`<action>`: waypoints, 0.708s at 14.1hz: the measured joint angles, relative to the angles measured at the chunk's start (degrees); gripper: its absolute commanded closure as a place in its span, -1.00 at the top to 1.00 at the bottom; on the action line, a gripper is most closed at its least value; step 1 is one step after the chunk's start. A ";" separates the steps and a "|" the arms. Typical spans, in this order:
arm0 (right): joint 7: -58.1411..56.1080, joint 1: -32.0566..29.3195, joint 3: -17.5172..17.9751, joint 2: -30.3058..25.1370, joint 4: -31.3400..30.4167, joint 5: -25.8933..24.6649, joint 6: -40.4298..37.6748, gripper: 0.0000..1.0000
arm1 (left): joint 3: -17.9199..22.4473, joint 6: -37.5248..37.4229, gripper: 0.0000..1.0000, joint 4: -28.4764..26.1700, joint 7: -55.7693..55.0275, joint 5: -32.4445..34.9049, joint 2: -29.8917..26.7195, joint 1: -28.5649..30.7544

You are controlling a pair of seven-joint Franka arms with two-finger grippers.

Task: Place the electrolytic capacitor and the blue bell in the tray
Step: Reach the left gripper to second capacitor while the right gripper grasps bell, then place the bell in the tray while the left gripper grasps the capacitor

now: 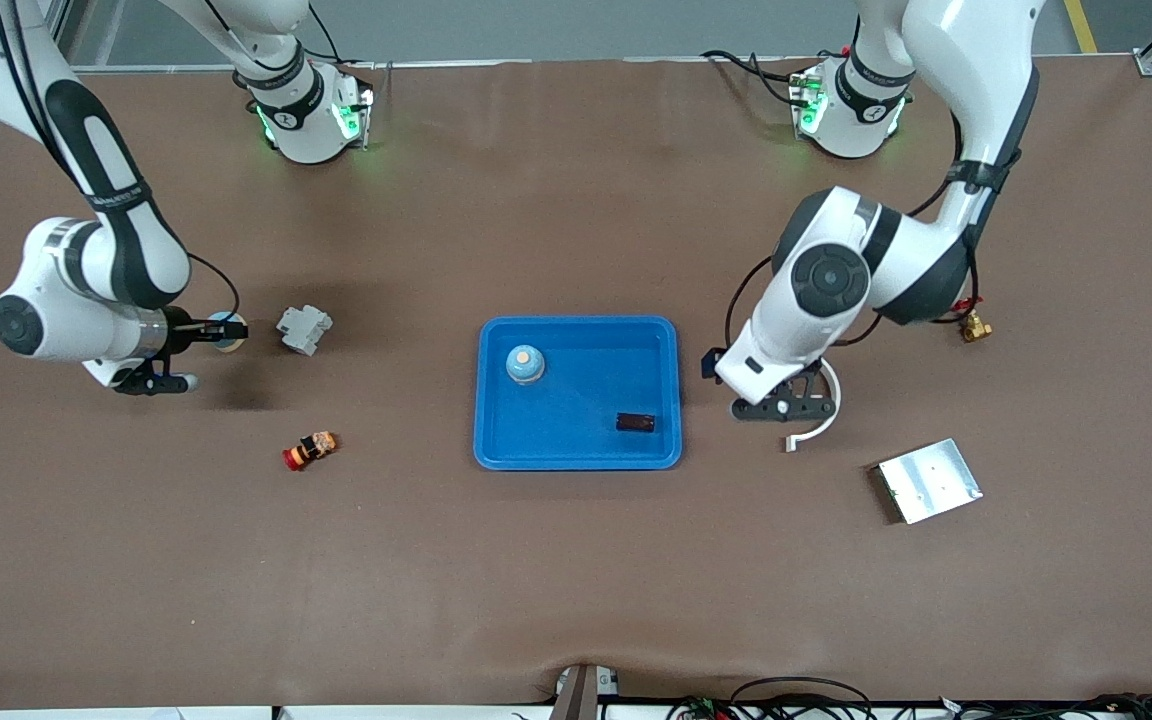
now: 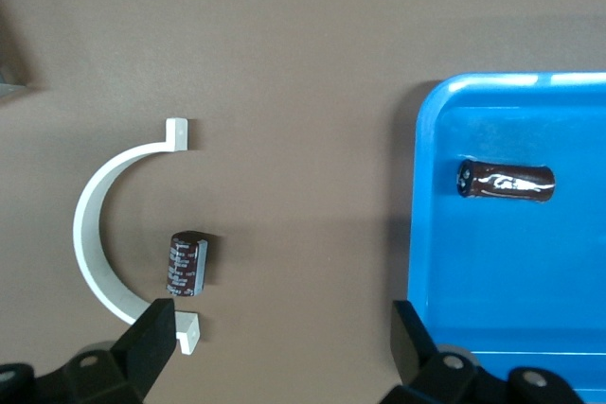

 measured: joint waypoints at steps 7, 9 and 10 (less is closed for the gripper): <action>25.84 19.58 1.76 0.47 16.21 2.21 -4.42 -0.75 | 0.01 19.53 1.00 -21.16 0.16 2.60 -5.44 1.14; 35.58 26.30 1.80 3.54 20.54 2.22 -2.84 -0.75 | 0.03 22.06 1.00 -23.05 0.18 4.75 -5.48 3.05; 39.86 29.13 1.79 5.65 22.74 2.20 -1.45 -0.75 | 0.02 23.41 1.00 -23.99 0.31 5.04 -5.48 3.81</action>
